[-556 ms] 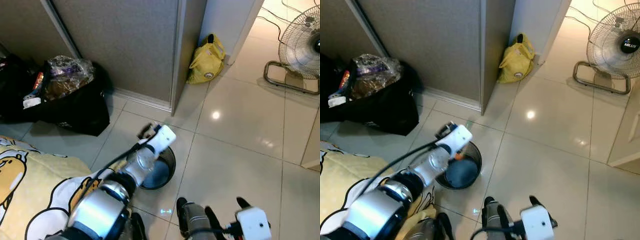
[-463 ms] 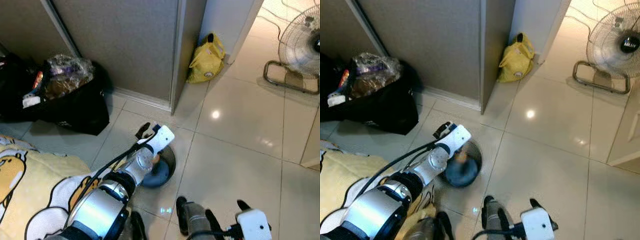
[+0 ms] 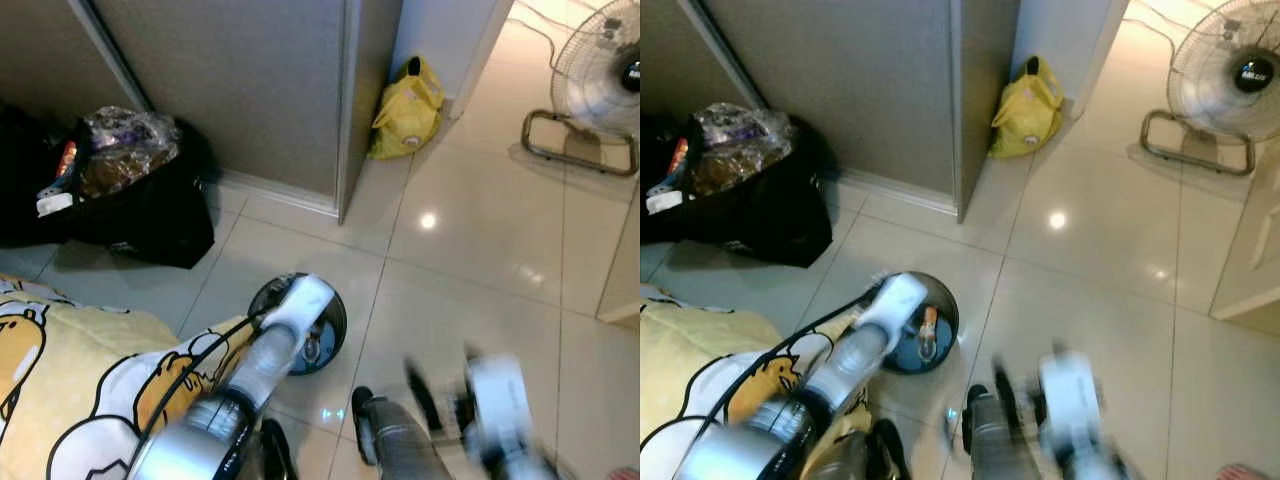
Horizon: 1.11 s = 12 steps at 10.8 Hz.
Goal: Clean up the room
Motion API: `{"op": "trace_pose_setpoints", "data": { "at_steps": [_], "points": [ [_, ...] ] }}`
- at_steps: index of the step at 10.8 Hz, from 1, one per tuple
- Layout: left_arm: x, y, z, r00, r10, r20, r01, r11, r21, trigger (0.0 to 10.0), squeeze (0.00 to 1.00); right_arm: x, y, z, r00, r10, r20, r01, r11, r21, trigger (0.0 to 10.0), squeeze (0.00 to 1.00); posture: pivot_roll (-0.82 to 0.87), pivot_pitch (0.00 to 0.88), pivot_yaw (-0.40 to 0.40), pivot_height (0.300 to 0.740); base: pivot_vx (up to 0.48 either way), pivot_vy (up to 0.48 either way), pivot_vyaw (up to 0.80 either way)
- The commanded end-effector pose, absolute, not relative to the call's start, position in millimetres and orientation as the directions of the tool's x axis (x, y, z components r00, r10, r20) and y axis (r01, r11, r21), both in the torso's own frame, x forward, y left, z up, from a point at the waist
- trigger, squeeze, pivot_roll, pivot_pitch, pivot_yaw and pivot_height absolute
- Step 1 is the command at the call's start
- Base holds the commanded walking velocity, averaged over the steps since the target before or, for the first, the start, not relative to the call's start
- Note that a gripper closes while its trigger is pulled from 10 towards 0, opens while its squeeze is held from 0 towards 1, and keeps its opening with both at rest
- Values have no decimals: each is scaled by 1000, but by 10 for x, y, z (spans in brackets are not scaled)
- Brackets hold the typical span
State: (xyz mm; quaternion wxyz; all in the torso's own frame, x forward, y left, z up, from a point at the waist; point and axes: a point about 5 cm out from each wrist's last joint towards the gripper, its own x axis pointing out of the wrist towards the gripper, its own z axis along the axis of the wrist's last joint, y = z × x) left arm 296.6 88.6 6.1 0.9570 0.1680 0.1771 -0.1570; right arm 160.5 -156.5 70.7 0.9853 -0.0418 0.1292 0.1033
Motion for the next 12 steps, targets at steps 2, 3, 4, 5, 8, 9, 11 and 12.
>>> {"op": "trace_pose_setpoints", "data": {
  "at_steps": [2, 3, 4, 5, 8, 9, 11, 12],
  "points": [
    [3028, 1122, 337, 958, -190, -215, 187, 982, -35, 10000, 0, 1920, -1699, 670, 964, 82, -251, -106, 991, -84, 10000, 0, -193, 67, 44, 740, 0, 0, 0],
    [3079, 1152, 512, 975, -176, -136, 173, 984, -39, 10000, 0, 2128, -1781, 689, 973, 17, -230, -32, 998, -60, 10000, 0, -146, 20, 28, 740, 0, 0, 0],
    [3130, 1265, 719, 986, -167, -21, 169, 982, 81, 10000, 0, 2401, -1797, 772, 982, 1, -187, -5, 1000, -22, 10000, 0, -89, 0, 17, 740, 0, 0, 0],
    [3100, 1419, 790, 989, -145, 18, 142, 983, 115, 10000, 0, 2558, -1743, 775, 985, 27, -171, -31, 999, -21, 10000, 0, -42, 0, 3, 740, 0, 0, 0],
    [2827, 1447, 781, 979, -203, 16, 201, 974, 105, 10000, 0, 2791, -1637, 741, 985, 69, -157, -72, 997, -11, 10000, 0, 4, 0, -11, 740, 0, 0, 242],
    [2825, 1386, 770, 978, -208, 20, 206, 974, 97, 10000, 0, 2821, -1633, 741, 985, 77, -157, -82, 996, -21, 10000, 0, 4, 0, -15, 740, 0, 0, 700],
    [2822, 1255, 820, 968, -250, 29, 249, 968, 45, 10000, 0, 2830, -1663, 701, 982, 89, -164, -97, 995, -36, 10000, 0, 3, 0, -21, 740, -150, 142, 722],
    [2808, 1270, 801, 966, -258, 11, 258, 966, 22, 10000, 0, 2813, -1655, 657, 980, 101, -169, -110, 993, -43, 10000, 0, -1, 0, -20, 740, -345, 337, 706]
  ]
}}
